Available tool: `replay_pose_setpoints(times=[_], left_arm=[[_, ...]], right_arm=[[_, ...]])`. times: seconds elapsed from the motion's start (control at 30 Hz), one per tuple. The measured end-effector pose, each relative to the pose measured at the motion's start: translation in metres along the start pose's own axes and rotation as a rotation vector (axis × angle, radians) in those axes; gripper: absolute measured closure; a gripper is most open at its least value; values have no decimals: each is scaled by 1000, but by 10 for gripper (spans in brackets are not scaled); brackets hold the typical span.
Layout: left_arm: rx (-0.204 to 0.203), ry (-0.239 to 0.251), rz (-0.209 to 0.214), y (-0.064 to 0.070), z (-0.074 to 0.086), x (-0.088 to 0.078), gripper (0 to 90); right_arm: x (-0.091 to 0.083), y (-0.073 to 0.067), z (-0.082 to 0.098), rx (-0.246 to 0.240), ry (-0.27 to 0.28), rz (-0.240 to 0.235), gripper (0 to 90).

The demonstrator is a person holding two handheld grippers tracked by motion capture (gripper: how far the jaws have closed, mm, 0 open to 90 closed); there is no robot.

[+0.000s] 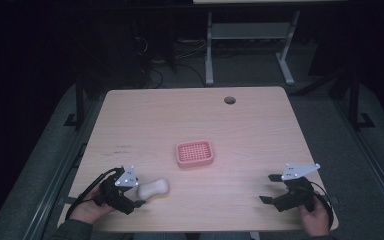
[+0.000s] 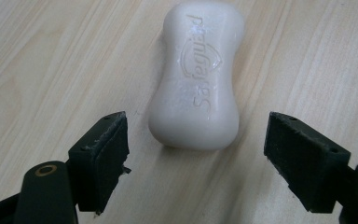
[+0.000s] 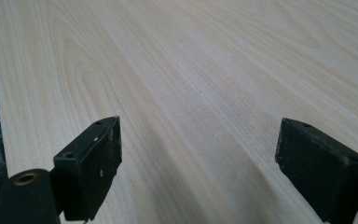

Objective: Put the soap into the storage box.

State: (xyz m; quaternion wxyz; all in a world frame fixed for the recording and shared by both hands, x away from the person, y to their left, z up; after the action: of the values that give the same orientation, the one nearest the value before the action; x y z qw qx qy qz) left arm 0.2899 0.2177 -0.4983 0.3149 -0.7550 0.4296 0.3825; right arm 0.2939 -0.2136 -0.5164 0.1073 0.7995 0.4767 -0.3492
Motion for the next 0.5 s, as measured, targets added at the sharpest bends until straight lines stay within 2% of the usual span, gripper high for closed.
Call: replay_pose_setpoints(times=[0.5], left_arm=[[12, 1, 14, 0, -8, 7, 218]], right_arm=[[1, 0, 0, -3, -2, 0, 142]])
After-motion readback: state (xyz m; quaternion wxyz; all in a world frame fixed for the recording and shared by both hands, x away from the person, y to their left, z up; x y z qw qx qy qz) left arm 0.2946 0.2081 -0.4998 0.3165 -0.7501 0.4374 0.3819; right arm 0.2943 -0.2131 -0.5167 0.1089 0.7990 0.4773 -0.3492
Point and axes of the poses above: each handheld gripper's, and its own axes: x roughly forward along the jaws, z roughly out of its underside, y roughly to its right, the point moved 8 cm from there along x, roughly forward along the jaws, and after that the axes turned 3 degrees about -z, right-handed, at the moved point
